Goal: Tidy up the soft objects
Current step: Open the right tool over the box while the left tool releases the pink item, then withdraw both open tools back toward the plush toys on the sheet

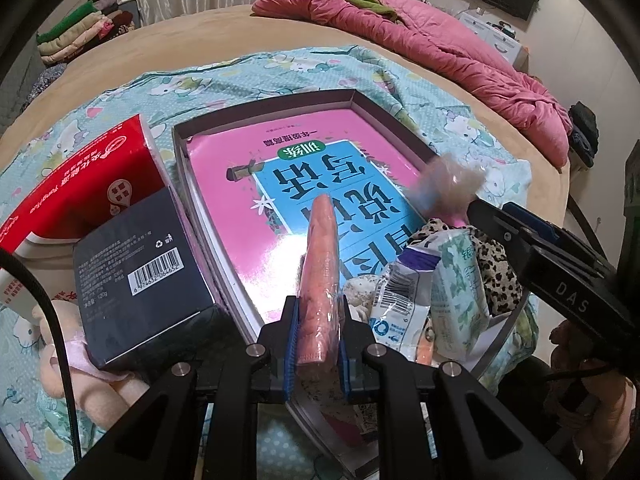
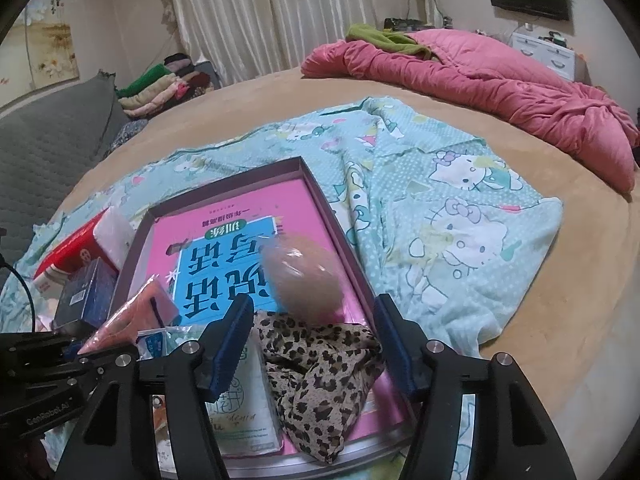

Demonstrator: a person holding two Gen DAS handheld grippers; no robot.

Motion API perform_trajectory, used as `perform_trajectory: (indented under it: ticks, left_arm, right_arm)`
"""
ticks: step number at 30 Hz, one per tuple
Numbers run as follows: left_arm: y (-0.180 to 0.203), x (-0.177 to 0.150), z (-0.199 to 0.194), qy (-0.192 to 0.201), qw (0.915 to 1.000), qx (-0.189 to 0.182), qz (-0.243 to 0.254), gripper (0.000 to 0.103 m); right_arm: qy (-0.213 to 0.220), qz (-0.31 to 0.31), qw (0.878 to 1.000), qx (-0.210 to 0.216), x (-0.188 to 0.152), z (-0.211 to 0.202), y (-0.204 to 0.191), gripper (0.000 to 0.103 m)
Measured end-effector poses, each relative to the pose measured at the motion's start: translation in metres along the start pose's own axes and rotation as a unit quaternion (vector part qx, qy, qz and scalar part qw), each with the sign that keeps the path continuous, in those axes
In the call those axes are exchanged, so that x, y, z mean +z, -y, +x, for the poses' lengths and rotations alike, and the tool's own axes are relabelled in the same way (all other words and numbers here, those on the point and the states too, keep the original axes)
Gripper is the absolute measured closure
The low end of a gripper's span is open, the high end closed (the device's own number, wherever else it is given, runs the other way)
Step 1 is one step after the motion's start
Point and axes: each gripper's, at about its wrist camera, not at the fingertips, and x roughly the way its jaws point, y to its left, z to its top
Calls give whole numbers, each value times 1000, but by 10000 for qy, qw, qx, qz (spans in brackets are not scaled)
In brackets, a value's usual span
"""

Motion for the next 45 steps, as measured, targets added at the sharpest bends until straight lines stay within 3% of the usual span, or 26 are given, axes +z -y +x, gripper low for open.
perform_trajectory:
  ticks: [5, 9, 25, 45]
  left_arm:
    - [-1, 1, 0, -8, 9998, -163, -64, 85]
    - [0, 1, -2, 14, 9996, -245, -117, 74]
    - [-2, 1, -18, 181, 9993, -278, -165, 54]
    - [-1, -3, -68, 577, 9983, 102, -77, 32]
  right_arm:
    - [87, 57, 9999, -16, 1, -4, 3, 35]
    - [155, 73, 9998, -27, 1, -7, 3, 35]
    - [342, 24, 9994, -84, 3, -22, 2, 30]
    - [664, -251, 9973, -176, 6, -56, -24, 28]
